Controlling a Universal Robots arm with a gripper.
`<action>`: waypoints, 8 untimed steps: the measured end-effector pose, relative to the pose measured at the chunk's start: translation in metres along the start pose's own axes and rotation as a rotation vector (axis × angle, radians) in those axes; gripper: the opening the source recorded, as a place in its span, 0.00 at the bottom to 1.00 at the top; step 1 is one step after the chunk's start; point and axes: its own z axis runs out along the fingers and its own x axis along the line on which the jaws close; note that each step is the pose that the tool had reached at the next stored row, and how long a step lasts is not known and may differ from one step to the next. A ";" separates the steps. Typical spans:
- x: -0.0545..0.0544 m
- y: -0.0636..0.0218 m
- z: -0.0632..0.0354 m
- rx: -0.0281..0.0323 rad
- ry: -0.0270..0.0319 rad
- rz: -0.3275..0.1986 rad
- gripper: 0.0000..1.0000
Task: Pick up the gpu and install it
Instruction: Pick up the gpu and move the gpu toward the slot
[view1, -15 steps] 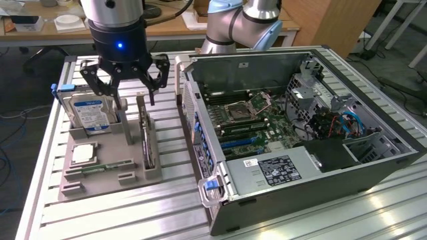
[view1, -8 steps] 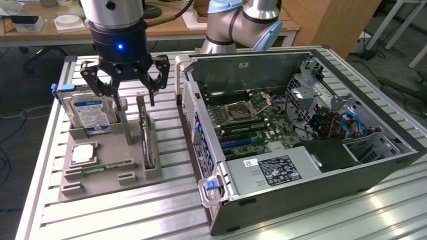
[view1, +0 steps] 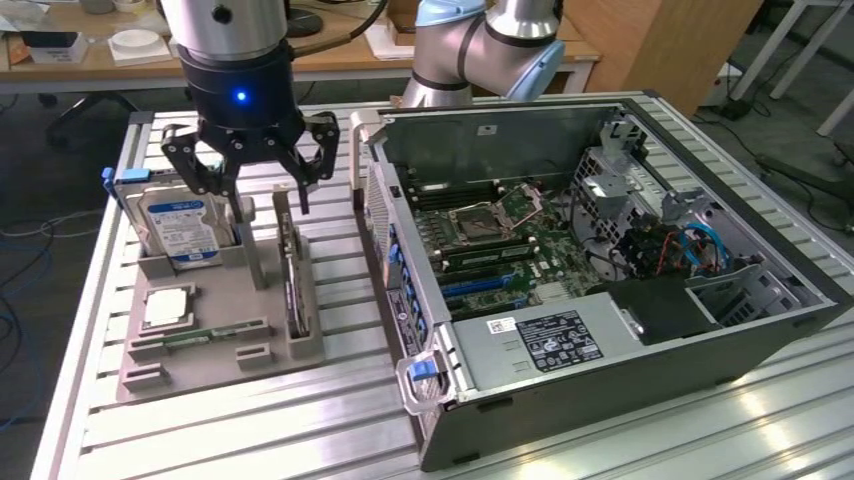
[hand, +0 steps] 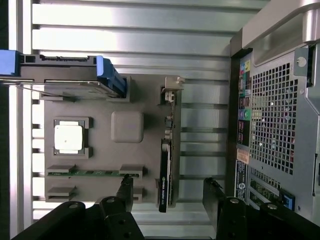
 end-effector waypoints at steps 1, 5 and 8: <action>0.000 0.0000 0.0006 0.0000 0.0006 -0.001 0.67; 0.000 -0.0002 0.0039 0.0001 0.0023 -0.008 0.67; 0.000 -0.0002 0.0069 0.0007 0.0037 -0.014 0.67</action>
